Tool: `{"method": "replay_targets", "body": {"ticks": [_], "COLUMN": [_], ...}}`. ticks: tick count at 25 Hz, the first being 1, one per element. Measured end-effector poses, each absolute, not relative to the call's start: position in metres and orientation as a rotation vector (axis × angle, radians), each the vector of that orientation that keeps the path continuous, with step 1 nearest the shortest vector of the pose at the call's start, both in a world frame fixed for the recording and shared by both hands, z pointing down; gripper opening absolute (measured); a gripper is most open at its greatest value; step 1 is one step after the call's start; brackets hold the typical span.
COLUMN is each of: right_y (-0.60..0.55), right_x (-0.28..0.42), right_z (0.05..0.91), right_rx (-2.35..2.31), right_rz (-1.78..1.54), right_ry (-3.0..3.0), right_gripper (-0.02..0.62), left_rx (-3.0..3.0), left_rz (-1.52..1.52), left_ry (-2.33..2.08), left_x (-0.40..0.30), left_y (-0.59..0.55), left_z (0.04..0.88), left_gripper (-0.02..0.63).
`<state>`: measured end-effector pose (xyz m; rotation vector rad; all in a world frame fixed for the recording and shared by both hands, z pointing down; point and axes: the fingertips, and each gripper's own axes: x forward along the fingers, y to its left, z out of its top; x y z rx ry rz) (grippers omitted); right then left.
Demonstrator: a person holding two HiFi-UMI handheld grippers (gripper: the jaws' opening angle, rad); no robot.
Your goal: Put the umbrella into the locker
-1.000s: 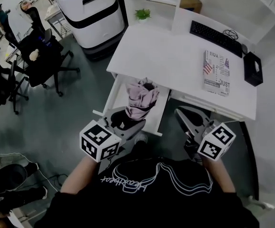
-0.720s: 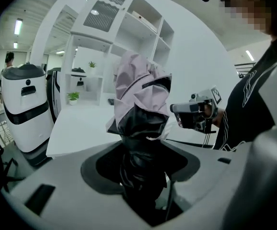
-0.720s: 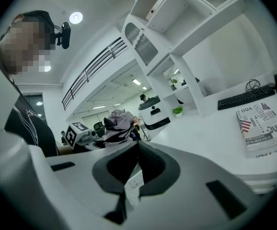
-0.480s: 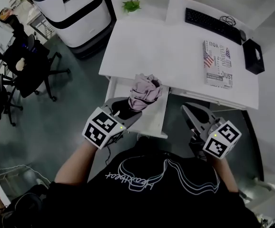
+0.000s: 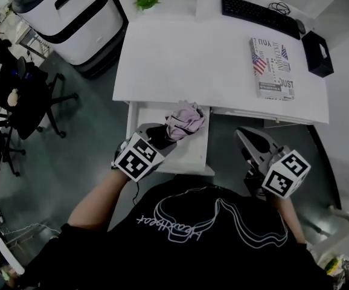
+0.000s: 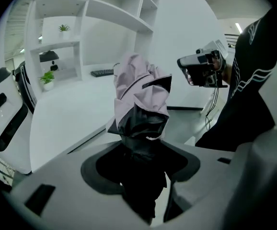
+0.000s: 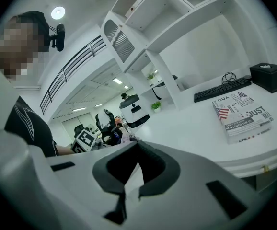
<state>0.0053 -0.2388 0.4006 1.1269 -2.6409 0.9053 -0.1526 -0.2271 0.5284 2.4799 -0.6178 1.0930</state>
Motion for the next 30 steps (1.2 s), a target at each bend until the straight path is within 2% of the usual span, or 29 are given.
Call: {"method": "replay_targets", "body": {"ticks": [30], "right_y": [-0.255], "right_x": [0.024], "right_z": [0.459], "right_rx": [1.304], "right_rz": [1.101], "right_ry": [-2.505], "right_gripper": [0.003], "left_rx": [2.124], "left_rz": [1.459], "left_ry": [-0.439], "left_x": [-0.151], "left_y": [-0.248], "left_z": [0.735], "left_gripper": [0.229]}}
